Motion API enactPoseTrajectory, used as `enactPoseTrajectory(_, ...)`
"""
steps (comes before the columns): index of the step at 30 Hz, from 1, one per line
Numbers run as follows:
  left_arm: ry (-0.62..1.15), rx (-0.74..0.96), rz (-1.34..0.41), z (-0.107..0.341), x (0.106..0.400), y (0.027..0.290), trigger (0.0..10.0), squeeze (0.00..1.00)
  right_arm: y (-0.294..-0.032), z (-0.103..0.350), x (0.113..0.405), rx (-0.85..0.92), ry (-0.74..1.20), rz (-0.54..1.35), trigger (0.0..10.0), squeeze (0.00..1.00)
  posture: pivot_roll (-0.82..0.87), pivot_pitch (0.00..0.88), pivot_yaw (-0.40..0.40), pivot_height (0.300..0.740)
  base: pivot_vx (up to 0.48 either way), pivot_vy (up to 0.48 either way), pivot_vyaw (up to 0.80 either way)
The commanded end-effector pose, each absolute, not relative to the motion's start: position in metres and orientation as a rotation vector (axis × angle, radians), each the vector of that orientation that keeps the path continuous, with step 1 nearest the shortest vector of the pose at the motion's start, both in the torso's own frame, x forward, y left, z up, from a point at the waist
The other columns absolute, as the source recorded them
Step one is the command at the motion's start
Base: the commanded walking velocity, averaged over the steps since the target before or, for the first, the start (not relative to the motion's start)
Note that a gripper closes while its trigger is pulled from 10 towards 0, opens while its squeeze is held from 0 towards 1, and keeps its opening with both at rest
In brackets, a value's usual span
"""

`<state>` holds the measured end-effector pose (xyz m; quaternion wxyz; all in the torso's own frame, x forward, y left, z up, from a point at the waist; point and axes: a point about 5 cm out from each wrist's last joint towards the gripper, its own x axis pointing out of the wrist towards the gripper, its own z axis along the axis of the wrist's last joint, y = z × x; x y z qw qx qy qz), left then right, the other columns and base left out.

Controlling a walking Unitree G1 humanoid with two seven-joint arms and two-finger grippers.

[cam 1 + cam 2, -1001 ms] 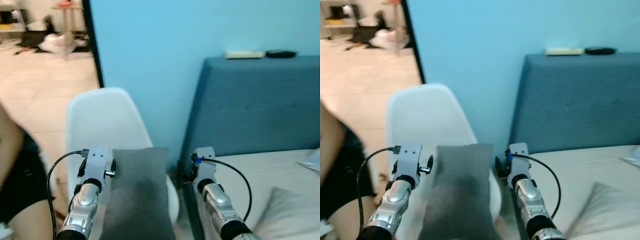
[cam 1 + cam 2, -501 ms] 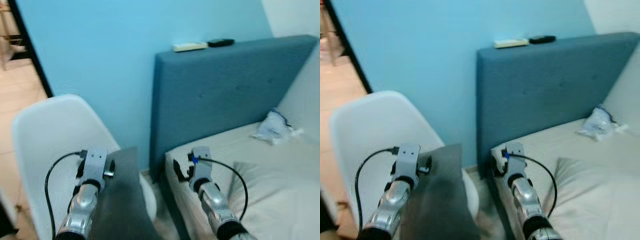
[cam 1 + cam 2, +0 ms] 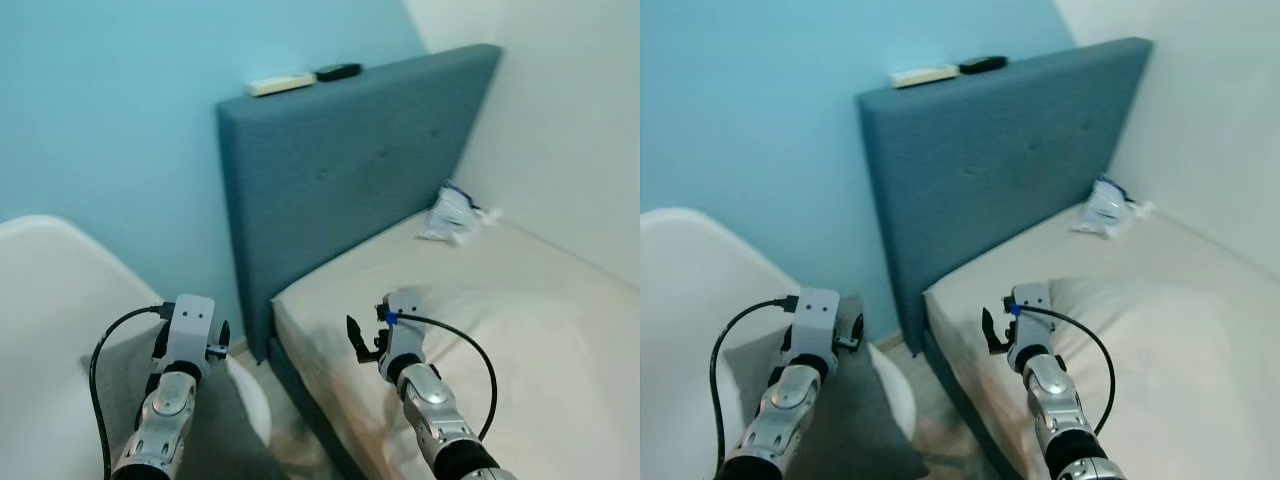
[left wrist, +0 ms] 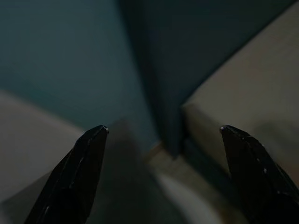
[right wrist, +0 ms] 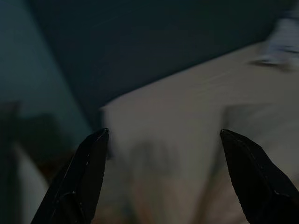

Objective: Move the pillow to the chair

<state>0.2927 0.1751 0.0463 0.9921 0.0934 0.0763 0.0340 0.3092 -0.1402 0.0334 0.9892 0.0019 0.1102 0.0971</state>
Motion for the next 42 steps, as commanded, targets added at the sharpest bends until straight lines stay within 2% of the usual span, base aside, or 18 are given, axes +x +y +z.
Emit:
enactPoseTrajectory(1, 0.172, 0.184, 0.071, 0.041, 0.289, 0.177, 10.0, 0.0, -0.138, 0.035, 0.311, 0.013, 0.219, 0.196, 10.0, 0.0, -0.02, 0.048, -0.046, 0.74, 0.0, 0.0, -0.8)
enactPoseTrajectory(42, 0.183, 0.198, -0.057, 0.039, 0.291, 0.162, 10.0, 0.0, -0.14, 0.033, 0.309, 0.018, 0.236, 0.185, 10.0, 0.0, -0.02, 0.014, -0.054, 0.74, 0.0, 0.0, -0.8)
